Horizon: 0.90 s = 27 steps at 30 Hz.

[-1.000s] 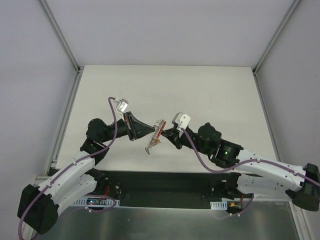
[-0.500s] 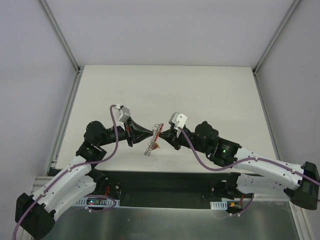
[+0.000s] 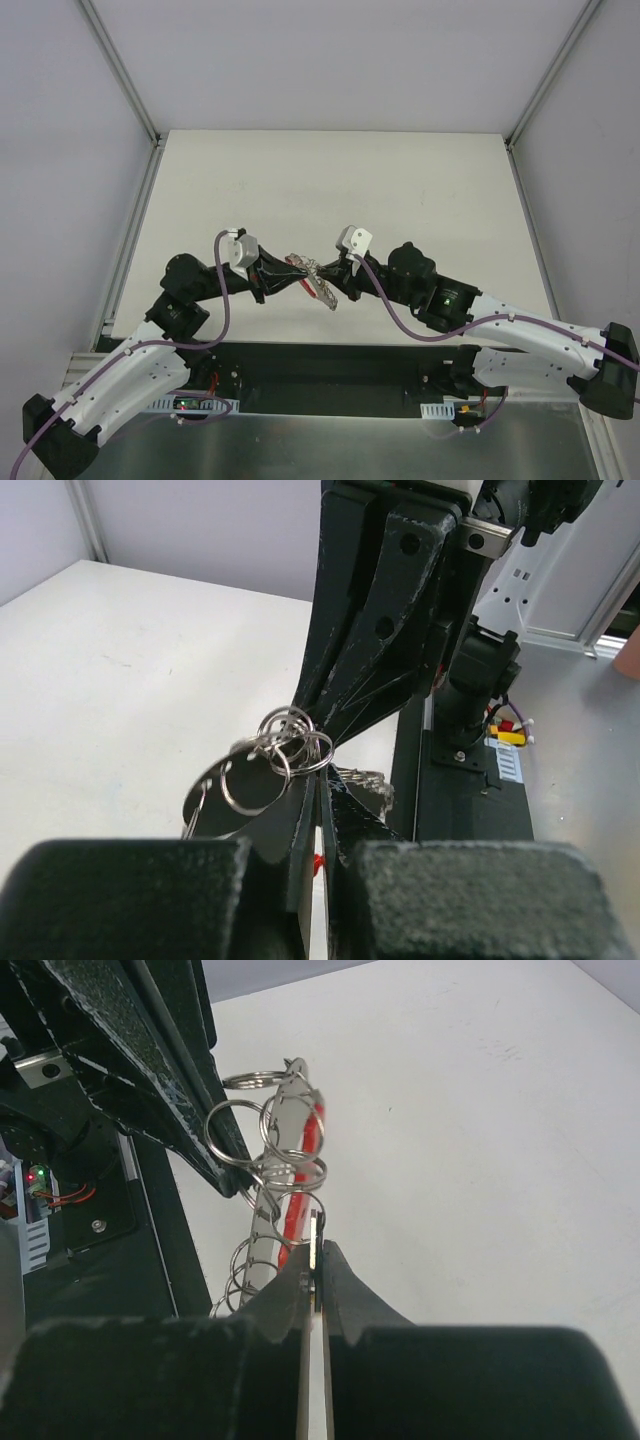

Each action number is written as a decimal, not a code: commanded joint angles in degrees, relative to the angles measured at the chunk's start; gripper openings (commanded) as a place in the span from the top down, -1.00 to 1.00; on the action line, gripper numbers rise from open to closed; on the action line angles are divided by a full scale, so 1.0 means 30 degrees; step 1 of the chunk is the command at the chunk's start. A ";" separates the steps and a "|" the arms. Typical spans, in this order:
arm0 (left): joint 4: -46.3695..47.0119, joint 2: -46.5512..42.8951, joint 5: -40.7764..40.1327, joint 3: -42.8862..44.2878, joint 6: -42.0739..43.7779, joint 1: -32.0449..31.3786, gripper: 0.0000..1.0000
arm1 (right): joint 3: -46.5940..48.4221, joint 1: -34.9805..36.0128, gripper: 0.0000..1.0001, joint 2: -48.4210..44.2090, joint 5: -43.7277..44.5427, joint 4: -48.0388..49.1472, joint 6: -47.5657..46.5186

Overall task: Remove the keys from the keyring
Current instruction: Adjust the key on the keyring.

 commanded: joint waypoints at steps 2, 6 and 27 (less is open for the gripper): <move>-0.0092 -0.0280 -0.0695 0.0349 0.1855 -0.0557 1.00 | 0.0783 -0.0044 0.98 -0.0343 -0.0566 0.0438 0.0068; -0.1266 -0.0016 -0.1400 0.0875 0.2531 -0.0966 1.00 | 0.0842 -0.0074 0.98 -0.0489 -0.0829 0.0408 0.0010; -0.2205 -0.0338 -0.1549 0.0935 0.3646 -0.1904 1.00 | 0.1105 -0.0074 0.98 -0.0227 -0.0771 0.0174 0.0156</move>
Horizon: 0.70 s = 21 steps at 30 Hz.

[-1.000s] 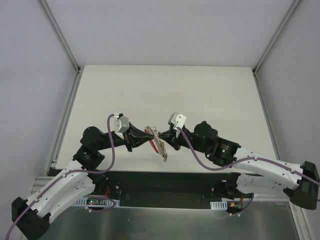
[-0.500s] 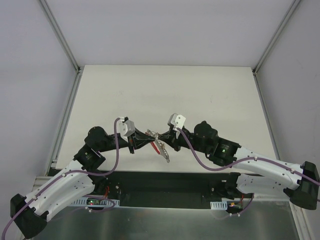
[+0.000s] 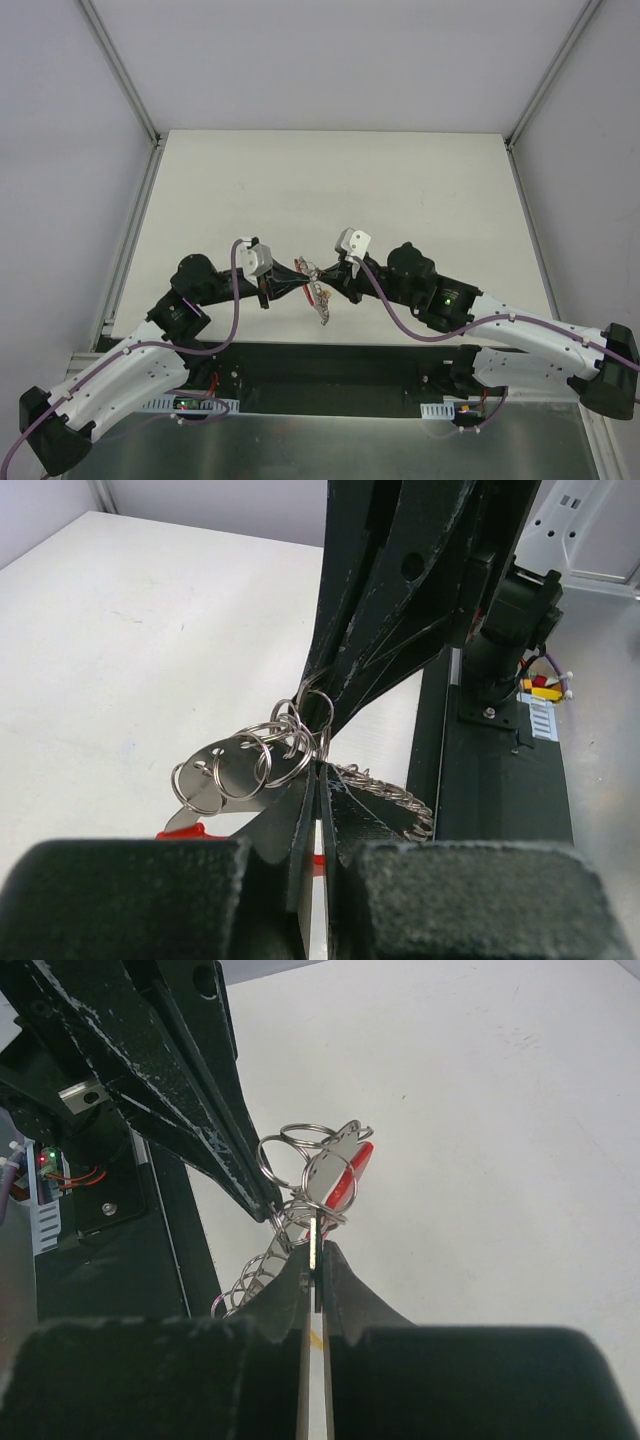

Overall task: Remove the keys from the keyring
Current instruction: Adjust the key on the keyring.

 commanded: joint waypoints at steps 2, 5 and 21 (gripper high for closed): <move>0.0694 -0.0411 0.1016 0.0826 0.0498 -0.0360 1.00 | 0.1135 -0.0030 0.98 -0.0073 0.0081 0.0560 0.0185; 0.0899 -0.0704 0.1662 0.0680 0.1083 -0.0419 1.00 | 0.1018 -0.0117 0.98 -0.0073 0.0404 0.0501 0.0302; -0.1795 0.0028 -0.1031 0.1792 0.3369 -0.1884 1.00 | 0.1984 -0.0381 0.98 0.0454 -0.0767 -0.0730 0.0830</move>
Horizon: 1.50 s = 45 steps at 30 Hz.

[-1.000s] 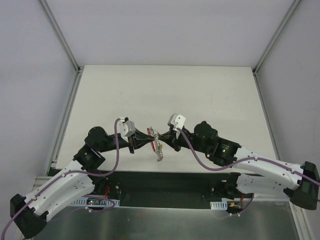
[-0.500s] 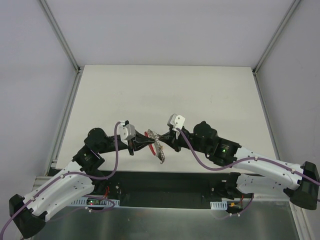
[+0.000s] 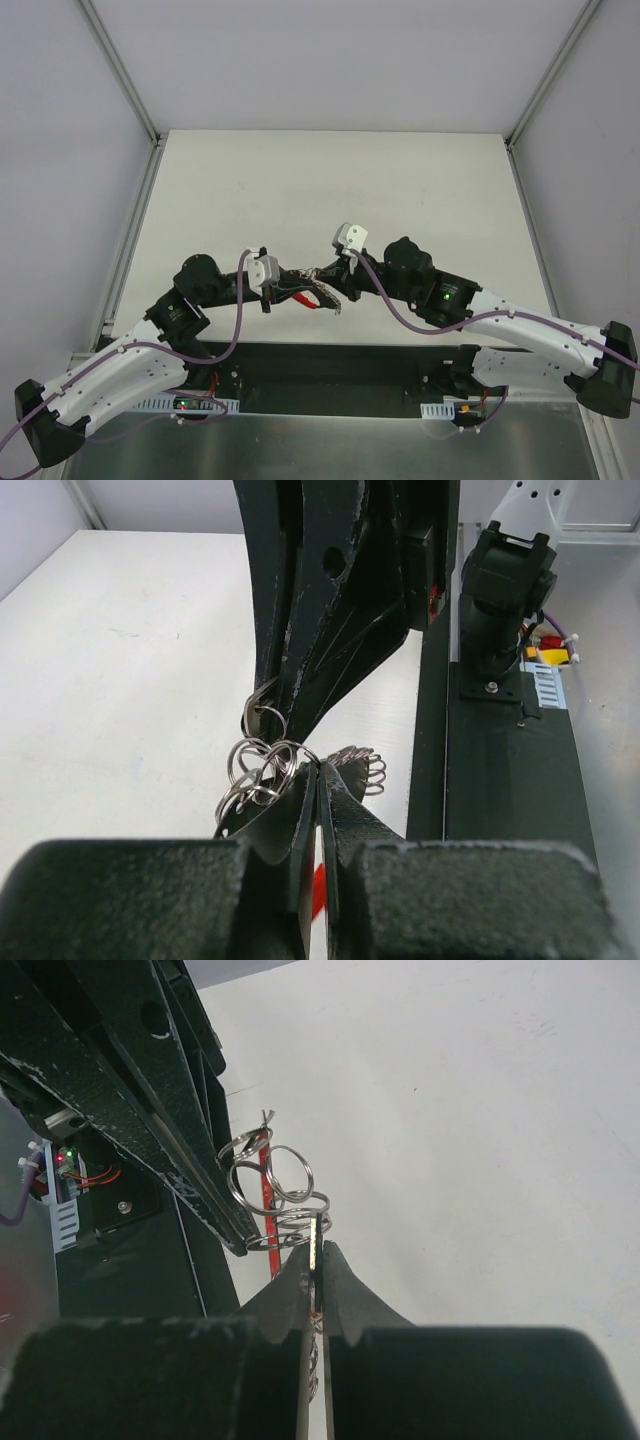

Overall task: Remove the keys from the keyring
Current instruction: Adjust the key on the keyring.

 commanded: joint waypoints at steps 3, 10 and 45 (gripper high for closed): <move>-0.0237 -0.0089 -0.0748 0.0882 0.0899 -0.0267 1.00 | 0.0884 -0.0119 0.98 -0.0114 -0.0345 0.0443 0.0276; -0.0355 -0.0119 -0.0866 0.0911 0.0987 -0.0325 1.00 | 0.0708 -0.0090 0.98 -0.0377 -0.0258 0.0326 0.0247; 0.0522 -0.1553 -0.0368 0.0561 0.0725 -0.0297 1.00 | 0.0035 -0.0529 0.98 -0.0084 0.0738 -0.0172 0.0598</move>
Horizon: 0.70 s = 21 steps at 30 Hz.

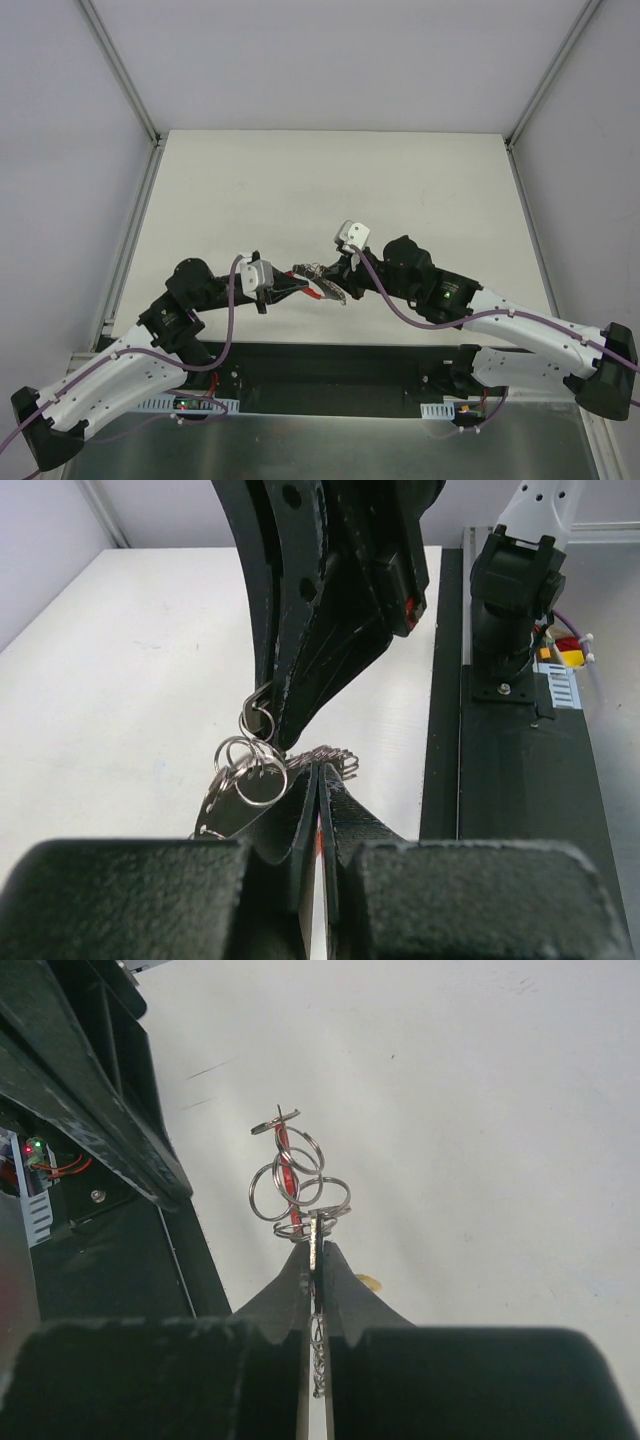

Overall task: Remove the keys from the keyring
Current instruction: Adjust the key on the keyring.

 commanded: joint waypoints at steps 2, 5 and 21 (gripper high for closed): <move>0.1581 -0.0949 0.0099 0.0297 -0.0274 -0.0165 1.00 | 0.0020 -0.0099 0.98 -0.0084 0.0236 0.0753 0.0417; 0.1408 -0.0776 0.0068 0.0384 -0.0363 -0.0194 1.00 | 0.0078 -0.0128 0.98 -0.0084 0.0207 0.0724 0.0417; -0.0057 0.1831 0.0628 0.1409 -0.1389 -0.0194 0.29 | 0.0342 -0.0129 0.98 -0.0348 0.0148 0.0489 0.0387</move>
